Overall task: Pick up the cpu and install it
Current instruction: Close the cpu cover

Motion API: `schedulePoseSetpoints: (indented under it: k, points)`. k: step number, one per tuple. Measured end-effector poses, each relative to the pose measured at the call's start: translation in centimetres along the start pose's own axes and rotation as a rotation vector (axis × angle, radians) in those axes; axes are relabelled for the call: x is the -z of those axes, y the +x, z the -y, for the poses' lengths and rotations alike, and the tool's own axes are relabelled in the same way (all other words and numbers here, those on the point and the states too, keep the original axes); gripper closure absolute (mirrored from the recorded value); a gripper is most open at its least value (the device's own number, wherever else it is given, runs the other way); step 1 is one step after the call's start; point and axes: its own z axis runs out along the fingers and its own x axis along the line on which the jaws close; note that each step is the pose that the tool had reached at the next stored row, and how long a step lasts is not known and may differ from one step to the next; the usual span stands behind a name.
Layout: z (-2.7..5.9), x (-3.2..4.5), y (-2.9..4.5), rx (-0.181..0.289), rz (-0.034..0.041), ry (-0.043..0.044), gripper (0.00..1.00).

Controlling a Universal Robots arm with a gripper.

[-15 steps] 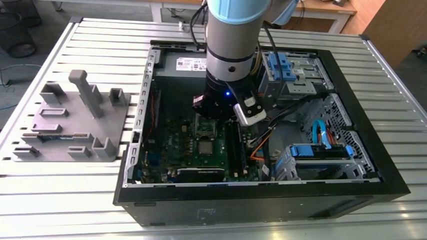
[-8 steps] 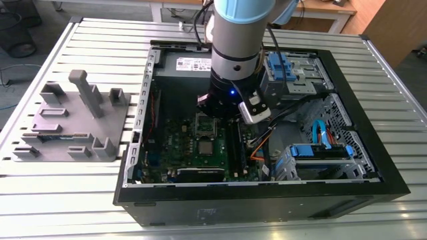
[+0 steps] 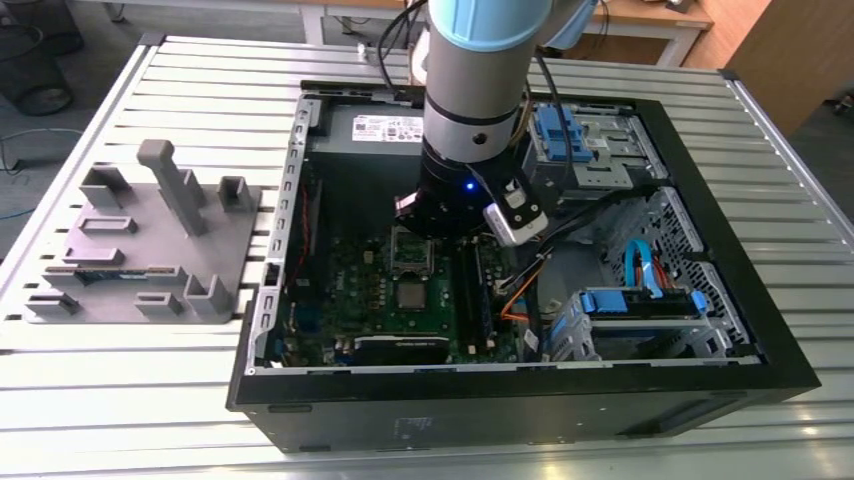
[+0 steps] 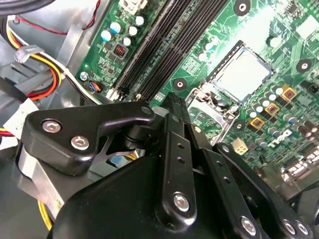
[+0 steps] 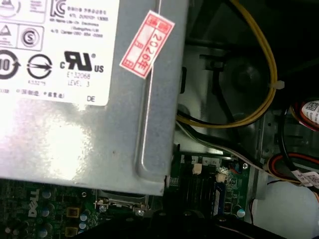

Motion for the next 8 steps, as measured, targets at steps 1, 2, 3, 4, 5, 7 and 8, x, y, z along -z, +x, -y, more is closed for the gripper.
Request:
schedulePoseSetpoints:
  k: [1,2,3,4,5,7,8]
  points:
    - [0.00,0.00,0.00,0.000,0.0000,-0.0001,0.89]
    - [0.00,-0.01,0.00,0.000,0.0000,-0.0002,0.89]
    - [0.00,-0.01,0.00,0.000,0.0001,-0.0003,0.89]
    - [0.00,-0.01,0.00,0.000,0.0001,-0.0003,0.89]
    - [0.00,-0.02,0.00,0.000,0.0001,-0.0003,0.89]
    - [0.00,-0.01,0.00,0.009,-0.0001,-0.0005,0.89]
    - [0.00,-0.02,0.00,0.017,-0.0002,-0.0008,0.89]
